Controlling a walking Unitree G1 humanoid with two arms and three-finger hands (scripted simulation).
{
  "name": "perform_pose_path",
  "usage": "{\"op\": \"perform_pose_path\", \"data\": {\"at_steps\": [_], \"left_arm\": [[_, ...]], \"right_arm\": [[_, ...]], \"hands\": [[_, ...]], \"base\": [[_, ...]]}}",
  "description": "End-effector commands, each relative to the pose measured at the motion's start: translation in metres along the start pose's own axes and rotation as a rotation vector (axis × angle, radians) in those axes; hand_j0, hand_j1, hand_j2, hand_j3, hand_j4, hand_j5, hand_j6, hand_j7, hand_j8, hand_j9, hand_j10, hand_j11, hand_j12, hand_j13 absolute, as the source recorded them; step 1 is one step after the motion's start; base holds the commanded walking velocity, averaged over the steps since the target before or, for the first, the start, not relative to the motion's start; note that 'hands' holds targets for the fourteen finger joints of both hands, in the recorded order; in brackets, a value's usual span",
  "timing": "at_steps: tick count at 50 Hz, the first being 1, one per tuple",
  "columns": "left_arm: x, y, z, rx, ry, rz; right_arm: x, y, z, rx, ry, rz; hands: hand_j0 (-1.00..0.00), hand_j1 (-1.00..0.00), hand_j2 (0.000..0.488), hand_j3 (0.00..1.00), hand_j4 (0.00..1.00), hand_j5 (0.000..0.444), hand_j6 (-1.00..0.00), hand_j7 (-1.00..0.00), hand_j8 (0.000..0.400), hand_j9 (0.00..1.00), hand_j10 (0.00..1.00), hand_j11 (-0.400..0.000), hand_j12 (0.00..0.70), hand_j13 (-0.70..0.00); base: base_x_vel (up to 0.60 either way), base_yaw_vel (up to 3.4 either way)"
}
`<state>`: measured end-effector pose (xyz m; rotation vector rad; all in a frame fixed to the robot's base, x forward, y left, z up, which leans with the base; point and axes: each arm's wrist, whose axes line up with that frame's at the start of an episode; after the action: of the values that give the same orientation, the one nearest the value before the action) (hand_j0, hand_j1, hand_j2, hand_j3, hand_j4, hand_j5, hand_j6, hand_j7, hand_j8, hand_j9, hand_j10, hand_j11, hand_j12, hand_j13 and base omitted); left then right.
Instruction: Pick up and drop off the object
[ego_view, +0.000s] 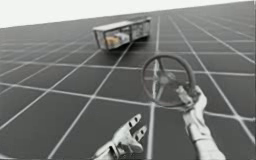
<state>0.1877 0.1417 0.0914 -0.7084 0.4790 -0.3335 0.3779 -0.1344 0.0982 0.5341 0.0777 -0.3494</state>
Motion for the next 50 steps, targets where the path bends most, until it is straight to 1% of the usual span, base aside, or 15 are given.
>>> {"op": "perform_pose_path", "data": {"at_steps": [1, 50], "left_arm": [[-0.0030, 0.0024, 0.0003, -0.011, -0.016, -0.005], [-0.0030, 0.0024, 0.0003, -0.011, -0.016, -0.005]], "right_arm": [[-0.0015, 0.0146, 0.0078, 0.005, -0.031, 0.042], [-0.0015, 0.0146, 0.0078, 0.005, -0.031, 0.042]], "hands": [[0.00, 0.00, 0.000, 1.00, 1.00, 0.000, 0.00, 0.00, 0.000, 1.00, 1.00, -0.400, 0.000, -0.700], [0.00, 0.00, 0.000, 1.00, 1.00, 0.000, 0.00, 0.00, 0.000, 1.00, 1.00, -0.400, 0.000, -0.700]], "base": [[0.60, 0.00], [0.59, 0.01]]}}
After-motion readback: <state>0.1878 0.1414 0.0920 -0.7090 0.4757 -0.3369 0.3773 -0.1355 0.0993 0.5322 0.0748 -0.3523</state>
